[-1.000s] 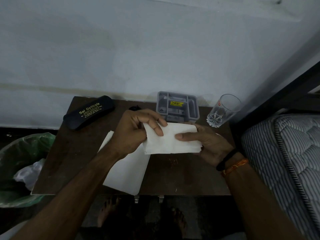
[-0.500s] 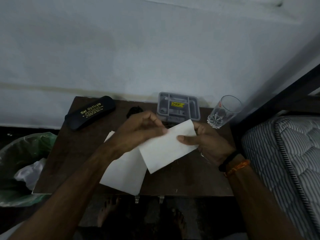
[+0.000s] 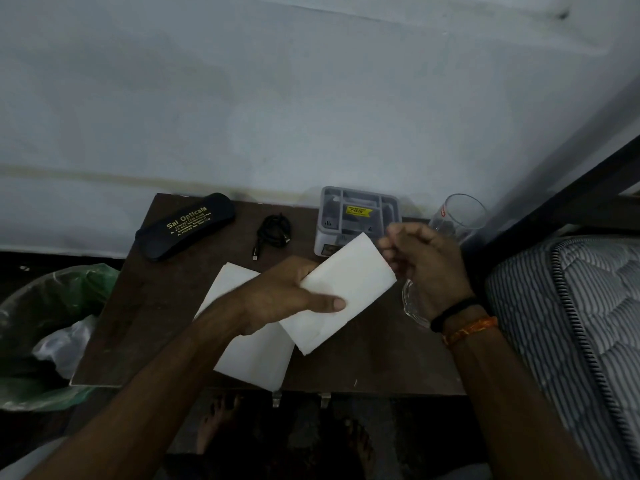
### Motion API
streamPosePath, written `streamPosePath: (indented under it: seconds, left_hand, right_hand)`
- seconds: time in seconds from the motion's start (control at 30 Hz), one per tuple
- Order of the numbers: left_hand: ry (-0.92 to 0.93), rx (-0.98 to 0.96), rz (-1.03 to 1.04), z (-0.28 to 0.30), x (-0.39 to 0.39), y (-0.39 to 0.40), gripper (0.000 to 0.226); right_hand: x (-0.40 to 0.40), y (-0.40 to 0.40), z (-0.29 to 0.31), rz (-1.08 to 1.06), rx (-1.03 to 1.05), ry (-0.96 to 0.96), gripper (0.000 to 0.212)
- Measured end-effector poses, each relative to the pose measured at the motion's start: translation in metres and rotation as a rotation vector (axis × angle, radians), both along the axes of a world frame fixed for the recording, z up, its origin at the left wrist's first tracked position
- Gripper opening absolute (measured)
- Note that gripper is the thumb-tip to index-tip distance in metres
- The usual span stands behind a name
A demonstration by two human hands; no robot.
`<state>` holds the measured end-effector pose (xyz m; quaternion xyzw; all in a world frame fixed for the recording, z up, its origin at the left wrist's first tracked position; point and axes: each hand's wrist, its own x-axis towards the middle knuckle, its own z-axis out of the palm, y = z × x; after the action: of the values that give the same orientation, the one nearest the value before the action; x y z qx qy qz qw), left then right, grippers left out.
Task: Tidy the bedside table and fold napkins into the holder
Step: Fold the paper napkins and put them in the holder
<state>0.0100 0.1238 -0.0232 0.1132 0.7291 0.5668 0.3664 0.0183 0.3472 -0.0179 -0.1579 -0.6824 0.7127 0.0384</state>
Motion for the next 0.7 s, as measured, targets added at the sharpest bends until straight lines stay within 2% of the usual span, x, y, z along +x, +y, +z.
streamPosePath:
  seconds: [0.1,0.17,0.23,0.3,0.37,0.43,0.57,0.7]
  left_hand:
    - [-0.020,0.049,0.122,0.001,-0.002,0.000,0.023]
    - [-0.027,0.084,0.207,0.002,-0.005,0.002,0.025]
    - [-0.031,0.105,0.285,0.003,-0.006,0.003,0.028]
    - [-0.034,0.109,0.334,0.001,-0.007,0.004,0.036]
    - [-0.028,0.117,0.356,0.000,-0.006,0.004,0.041]
    - [-0.020,0.127,0.387,-0.001,-0.006,0.004,0.042]
    - [0.012,0.091,0.446,-0.002,-0.009,0.009,0.048]
    - [0.069,0.095,0.451,-0.001,-0.009,0.013,0.042]
  right_hand:
    - [-0.002,0.001,0.005,-0.119,-0.012,-0.075,0.031]
    - [0.001,-0.004,0.008,-0.007,0.005,-0.209,0.057]
    - [0.004,-0.012,0.010,0.162,-0.036,-0.340,0.071]
    - [0.008,-0.020,0.008,0.303,-0.088,-0.388,0.065]
    - [0.011,-0.026,0.006,0.421,-0.090,-0.344,0.048]
    - [0.013,-0.031,0.005,0.466,-0.082,-0.288,0.043]
    - [0.012,-0.037,0.000,0.417,0.061,-0.151,0.033]
    - [0.007,-0.040,-0.004,0.286,0.134,-0.040,0.021]
